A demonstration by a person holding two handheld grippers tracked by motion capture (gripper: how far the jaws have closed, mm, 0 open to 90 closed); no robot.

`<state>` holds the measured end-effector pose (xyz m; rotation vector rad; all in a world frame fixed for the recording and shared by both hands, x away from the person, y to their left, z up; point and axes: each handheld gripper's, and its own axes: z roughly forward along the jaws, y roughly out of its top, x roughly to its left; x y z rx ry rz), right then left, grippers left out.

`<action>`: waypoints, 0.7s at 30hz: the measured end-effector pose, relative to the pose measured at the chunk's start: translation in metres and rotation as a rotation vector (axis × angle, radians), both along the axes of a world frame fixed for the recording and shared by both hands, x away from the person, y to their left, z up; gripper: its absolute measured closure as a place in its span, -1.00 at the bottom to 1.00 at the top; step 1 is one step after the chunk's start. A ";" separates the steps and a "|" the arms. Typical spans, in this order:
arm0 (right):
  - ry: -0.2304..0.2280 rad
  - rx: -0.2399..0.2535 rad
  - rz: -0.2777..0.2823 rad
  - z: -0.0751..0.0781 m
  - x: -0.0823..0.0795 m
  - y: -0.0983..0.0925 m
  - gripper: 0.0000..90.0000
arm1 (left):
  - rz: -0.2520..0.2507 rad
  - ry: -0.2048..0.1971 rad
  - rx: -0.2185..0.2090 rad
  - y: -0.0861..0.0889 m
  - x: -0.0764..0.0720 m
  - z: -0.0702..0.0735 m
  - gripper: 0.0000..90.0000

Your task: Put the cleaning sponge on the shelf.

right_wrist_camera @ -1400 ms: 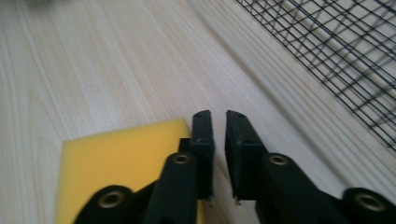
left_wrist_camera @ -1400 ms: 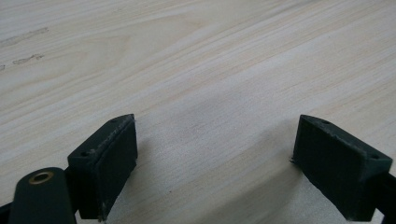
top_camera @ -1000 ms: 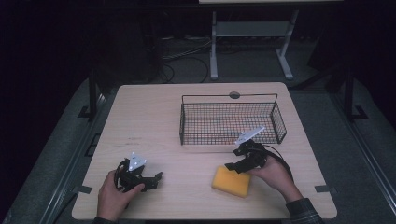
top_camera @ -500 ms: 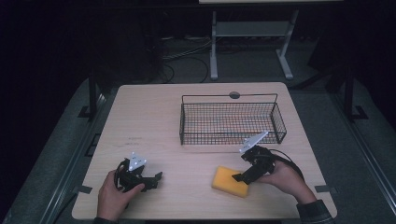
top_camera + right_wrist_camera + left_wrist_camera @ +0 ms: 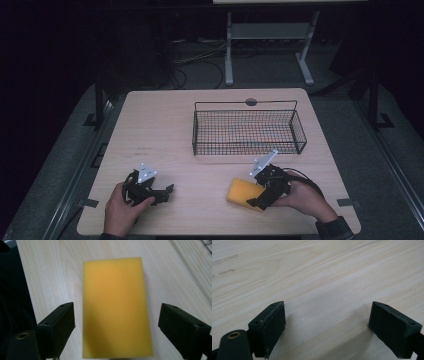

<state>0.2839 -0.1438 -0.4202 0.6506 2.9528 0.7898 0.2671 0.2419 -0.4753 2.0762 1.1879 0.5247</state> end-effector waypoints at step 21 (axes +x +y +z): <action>-0.010 -0.099 0.049 -0.018 0.003 0.023 -0.75 | 0.000 0.000 0.001 0.000 0.000 0.000 -0.71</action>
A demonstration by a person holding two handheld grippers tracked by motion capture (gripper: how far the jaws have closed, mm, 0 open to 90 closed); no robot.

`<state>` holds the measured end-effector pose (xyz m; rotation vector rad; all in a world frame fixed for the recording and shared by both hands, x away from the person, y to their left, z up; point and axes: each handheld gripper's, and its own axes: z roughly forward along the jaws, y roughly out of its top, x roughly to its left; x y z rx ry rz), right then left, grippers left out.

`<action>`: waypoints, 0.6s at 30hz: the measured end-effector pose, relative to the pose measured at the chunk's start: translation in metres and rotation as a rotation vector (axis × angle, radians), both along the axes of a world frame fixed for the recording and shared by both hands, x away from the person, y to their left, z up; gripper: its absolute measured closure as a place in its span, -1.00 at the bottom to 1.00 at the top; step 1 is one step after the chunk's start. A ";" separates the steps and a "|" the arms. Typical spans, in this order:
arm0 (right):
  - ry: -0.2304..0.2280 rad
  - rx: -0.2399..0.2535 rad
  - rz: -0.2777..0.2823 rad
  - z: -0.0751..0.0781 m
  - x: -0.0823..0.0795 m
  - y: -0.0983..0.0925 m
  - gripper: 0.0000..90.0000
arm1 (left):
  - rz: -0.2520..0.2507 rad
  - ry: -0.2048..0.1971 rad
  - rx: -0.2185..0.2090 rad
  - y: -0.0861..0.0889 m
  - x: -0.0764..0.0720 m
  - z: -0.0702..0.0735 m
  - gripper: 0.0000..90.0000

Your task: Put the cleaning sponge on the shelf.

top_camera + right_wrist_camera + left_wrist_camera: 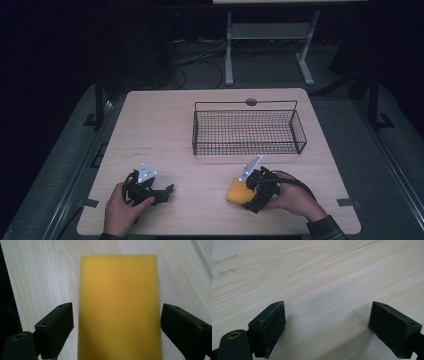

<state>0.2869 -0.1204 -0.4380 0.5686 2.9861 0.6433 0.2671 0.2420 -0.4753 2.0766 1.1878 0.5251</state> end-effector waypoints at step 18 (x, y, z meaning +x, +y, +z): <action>0.000 -0.031 -0.001 -0.005 0.001 0.002 -0.51 | 0.000 0.000 0.000 0.000 0.000 0.000 -0.72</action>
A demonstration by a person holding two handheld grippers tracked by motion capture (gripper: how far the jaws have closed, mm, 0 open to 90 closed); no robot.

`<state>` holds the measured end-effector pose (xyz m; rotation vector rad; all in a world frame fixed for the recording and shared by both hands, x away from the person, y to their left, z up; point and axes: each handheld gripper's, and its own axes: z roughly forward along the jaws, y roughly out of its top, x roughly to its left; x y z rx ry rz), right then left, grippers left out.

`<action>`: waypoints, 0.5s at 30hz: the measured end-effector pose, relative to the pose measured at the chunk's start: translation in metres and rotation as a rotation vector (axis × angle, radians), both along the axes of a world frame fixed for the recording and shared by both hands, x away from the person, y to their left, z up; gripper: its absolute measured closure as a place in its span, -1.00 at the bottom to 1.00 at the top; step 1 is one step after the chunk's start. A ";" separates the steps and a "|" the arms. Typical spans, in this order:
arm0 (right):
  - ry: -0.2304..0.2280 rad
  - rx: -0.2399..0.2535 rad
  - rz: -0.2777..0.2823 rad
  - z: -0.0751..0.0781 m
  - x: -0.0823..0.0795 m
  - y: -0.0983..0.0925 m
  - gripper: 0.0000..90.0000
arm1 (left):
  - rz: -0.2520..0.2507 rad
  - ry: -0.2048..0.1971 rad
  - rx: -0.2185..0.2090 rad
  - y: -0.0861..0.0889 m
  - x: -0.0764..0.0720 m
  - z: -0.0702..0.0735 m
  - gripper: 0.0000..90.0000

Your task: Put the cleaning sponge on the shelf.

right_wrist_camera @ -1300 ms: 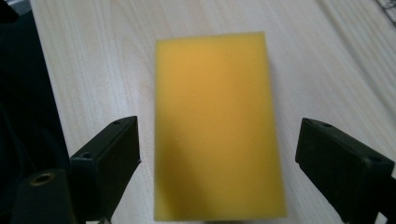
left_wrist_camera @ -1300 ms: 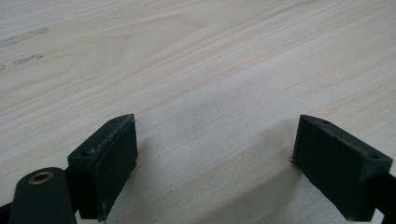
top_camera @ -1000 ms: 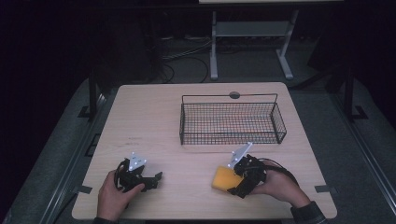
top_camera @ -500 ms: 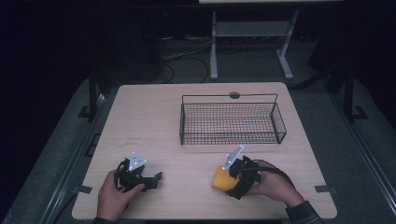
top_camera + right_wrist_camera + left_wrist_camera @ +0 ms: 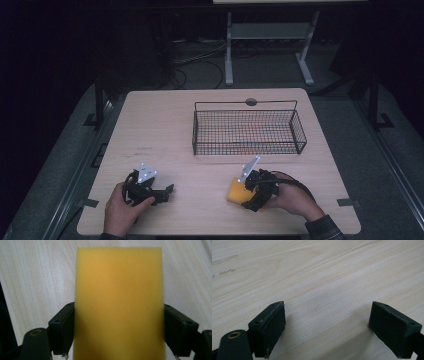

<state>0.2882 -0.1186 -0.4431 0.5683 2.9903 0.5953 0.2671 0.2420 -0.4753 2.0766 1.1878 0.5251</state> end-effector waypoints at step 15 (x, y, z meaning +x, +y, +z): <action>0.006 0.007 -0.015 0.007 0.001 -0.004 -0.50 | 0.000 0.000 0.000 0.000 0.000 0.000 -0.72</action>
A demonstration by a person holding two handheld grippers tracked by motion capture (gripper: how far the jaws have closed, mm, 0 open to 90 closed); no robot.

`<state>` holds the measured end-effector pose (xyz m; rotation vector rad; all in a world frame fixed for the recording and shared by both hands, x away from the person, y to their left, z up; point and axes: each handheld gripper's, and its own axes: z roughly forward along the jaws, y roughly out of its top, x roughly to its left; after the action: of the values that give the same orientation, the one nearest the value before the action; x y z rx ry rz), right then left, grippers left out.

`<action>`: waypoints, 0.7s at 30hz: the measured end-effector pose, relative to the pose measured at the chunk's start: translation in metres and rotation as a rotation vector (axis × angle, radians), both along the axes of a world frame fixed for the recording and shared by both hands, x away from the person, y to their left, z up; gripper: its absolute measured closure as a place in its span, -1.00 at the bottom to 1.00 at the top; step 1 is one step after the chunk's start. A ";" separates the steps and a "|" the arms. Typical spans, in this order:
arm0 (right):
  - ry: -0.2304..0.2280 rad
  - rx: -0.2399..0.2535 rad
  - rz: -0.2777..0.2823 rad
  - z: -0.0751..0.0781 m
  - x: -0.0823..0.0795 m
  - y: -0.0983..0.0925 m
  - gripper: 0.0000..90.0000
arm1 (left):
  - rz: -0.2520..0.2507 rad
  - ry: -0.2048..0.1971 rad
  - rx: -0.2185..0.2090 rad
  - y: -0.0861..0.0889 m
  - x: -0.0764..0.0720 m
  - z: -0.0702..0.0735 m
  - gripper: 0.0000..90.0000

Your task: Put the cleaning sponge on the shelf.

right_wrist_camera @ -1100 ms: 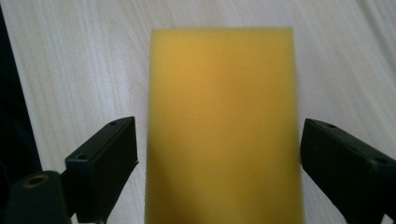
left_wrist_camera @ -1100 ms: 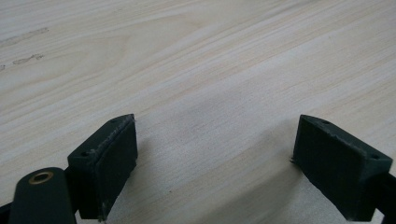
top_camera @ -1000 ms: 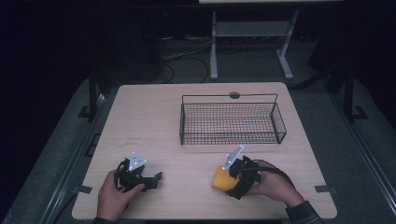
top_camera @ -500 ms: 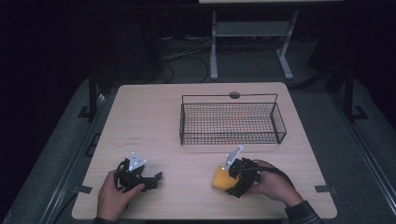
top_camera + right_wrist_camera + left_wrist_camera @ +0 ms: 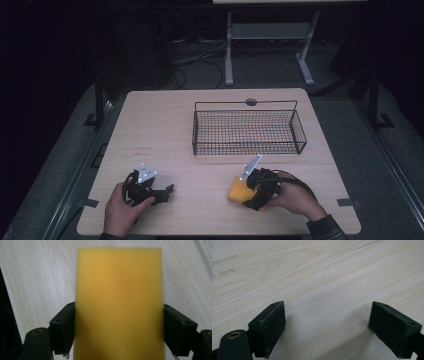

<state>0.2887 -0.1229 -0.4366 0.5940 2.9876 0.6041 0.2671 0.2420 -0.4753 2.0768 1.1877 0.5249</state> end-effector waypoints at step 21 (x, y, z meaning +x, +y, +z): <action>-0.030 0.019 -0.028 0.035 0.009 -0.008 -0.49 | 0.003 -0.002 -0.004 0.000 0.000 0.000 -0.71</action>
<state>0.2973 -0.1307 -0.4018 0.6207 2.9438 0.6341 0.2671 0.2417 -0.4754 2.0717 1.1897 0.5253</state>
